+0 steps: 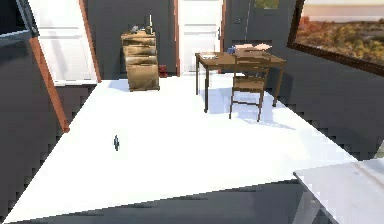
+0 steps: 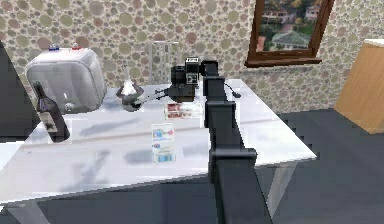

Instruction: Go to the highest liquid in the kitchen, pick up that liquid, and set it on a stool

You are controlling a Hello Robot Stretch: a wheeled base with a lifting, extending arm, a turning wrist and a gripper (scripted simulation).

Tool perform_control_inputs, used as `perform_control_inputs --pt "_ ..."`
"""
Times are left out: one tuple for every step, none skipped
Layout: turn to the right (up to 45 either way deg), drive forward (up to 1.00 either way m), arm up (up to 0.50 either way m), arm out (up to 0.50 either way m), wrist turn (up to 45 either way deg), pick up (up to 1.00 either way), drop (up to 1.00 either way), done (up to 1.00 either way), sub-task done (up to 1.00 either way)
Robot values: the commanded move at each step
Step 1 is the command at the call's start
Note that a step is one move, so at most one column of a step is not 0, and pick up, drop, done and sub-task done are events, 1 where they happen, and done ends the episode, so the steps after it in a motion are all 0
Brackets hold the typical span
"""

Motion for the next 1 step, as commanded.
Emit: perform_control_inputs --pt "0.0 0.0 -0.3 0.0 0.0 0.0 0.0 0.0 0.0"
